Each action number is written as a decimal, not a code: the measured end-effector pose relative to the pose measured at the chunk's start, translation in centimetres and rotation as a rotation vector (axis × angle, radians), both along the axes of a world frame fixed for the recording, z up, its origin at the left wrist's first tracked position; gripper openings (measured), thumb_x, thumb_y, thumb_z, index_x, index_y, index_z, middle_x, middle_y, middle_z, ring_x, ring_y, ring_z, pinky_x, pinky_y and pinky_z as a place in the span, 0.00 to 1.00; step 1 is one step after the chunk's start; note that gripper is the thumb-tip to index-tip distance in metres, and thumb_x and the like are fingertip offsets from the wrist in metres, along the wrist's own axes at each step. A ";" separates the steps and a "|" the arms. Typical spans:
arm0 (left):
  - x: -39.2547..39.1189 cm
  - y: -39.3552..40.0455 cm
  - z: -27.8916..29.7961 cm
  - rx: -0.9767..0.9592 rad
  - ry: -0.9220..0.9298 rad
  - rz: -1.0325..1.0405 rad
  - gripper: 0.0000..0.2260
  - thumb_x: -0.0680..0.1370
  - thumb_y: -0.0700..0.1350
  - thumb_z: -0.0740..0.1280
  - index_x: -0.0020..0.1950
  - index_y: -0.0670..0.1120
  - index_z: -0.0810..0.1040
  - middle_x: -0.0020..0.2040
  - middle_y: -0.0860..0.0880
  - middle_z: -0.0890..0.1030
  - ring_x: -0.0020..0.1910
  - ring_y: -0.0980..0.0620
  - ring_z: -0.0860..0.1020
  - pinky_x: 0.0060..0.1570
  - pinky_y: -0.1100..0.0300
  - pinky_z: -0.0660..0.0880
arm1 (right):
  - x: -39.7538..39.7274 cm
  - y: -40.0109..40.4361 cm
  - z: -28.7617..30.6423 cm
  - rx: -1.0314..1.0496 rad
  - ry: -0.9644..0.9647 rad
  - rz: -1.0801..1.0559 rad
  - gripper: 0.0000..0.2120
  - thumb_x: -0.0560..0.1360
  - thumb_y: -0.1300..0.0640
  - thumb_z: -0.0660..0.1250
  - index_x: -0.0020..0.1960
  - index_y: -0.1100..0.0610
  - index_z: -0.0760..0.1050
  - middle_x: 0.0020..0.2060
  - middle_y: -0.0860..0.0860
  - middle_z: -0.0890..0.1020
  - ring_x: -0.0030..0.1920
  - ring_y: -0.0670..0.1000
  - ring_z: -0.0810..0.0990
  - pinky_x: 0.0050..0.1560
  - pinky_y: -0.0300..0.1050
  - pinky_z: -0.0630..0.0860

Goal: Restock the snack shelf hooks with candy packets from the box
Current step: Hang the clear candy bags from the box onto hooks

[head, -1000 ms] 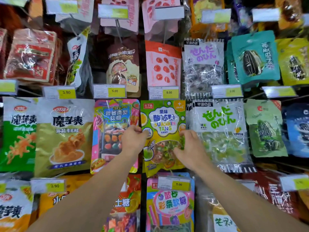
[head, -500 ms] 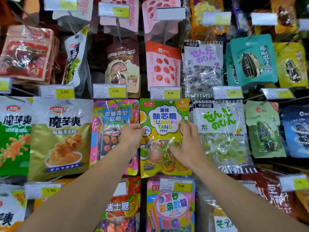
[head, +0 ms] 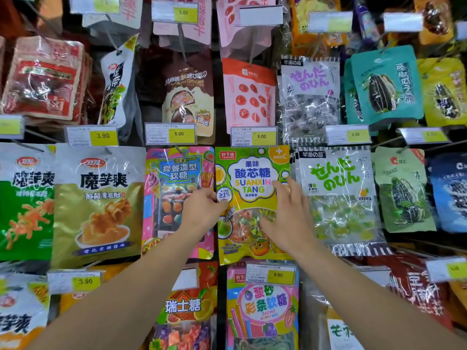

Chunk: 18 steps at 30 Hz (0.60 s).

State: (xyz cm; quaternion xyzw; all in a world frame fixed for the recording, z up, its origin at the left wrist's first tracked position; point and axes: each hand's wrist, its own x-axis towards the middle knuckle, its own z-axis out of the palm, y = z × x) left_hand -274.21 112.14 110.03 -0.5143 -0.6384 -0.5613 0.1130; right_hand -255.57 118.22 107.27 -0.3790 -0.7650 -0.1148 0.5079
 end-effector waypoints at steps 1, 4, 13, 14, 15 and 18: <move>-0.1 -0.1 0.0 -0.004 -0.004 -0.003 0.09 0.72 0.49 0.73 0.39 0.46 0.77 0.35 0.46 0.81 0.38 0.46 0.79 0.39 0.57 0.74 | -0.1 -0.2 0.0 0.027 -0.013 -0.028 0.40 0.71 0.44 0.71 0.76 0.51 0.56 0.76 0.53 0.53 0.75 0.58 0.55 0.74 0.53 0.59; -0.5 -0.4 0.0 0.016 -0.055 -0.027 0.07 0.71 0.50 0.73 0.40 0.50 0.77 0.37 0.49 0.83 0.40 0.47 0.82 0.44 0.51 0.81 | -0.1 -0.7 0.1 0.086 -0.032 -0.070 0.37 0.71 0.44 0.70 0.75 0.52 0.60 0.75 0.54 0.58 0.74 0.58 0.57 0.74 0.53 0.60; -1.3 -3.8 -0.4 0.119 -0.066 0.109 0.04 0.73 0.47 0.71 0.46 0.48 0.81 0.40 0.53 0.82 0.41 0.53 0.80 0.44 0.57 0.78 | -1.0 -2.4 0.5 0.105 -0.071 0.108 0.30 0.74 0.50 0.67 0.73 0.55 0.64 0.70 0.51 0.67 0.71 0.54 0.61 0.73 0.48 0.60; -1.7 -4.4 -0.7 0.118 -0.074 0.132 0.05 0.73 0.47 0.71 0.47 0.48 0.80 0.41 0.52 0.83 0.41 0.53 0.80 0.45 0.55 0.79 | -1.3 -2.6 0.4 0.112 -0.081 0.126 0.29 0.73 0.51 0.67 0.72 0.56 0.66 0.70 0.51 0.68 0.71 0.54 0.62 0.73 0.48 0.60; -2.1 -5.0 -1.0 0.115 -0.081 0.160 0.06 0.73 0.48 0.71 0.48 0.48 0.79 0.42 0.53 0.83 0.42 0.53 0.81 0.44 0.54 0.80 | -1.7 -2.7 0.4 0.119 -0.086 0.148 0.28 0.73 0.51 0.67 0.71 0.56 0.67 0.68 0.52 0.70 0.70 0.54 0.64 0.72 0.48 0.61; -3.7 -7.0 -1.6 0.064 -0.119 0.237 0.12 0.74 0.48 0.72 0.54 0.47 0.76 0.45 0.50 0.81 0.44 0.47 0.81 0.43 0.51 0.80 | -3.3 -3.4 0.4 0.112 -0.106 0.207 0.26 0.72 0.53 0.67 0.69 0.56 0.68 0.65 0.51 0.72 0.67 0.55 0.67 0.70 0.49 0.66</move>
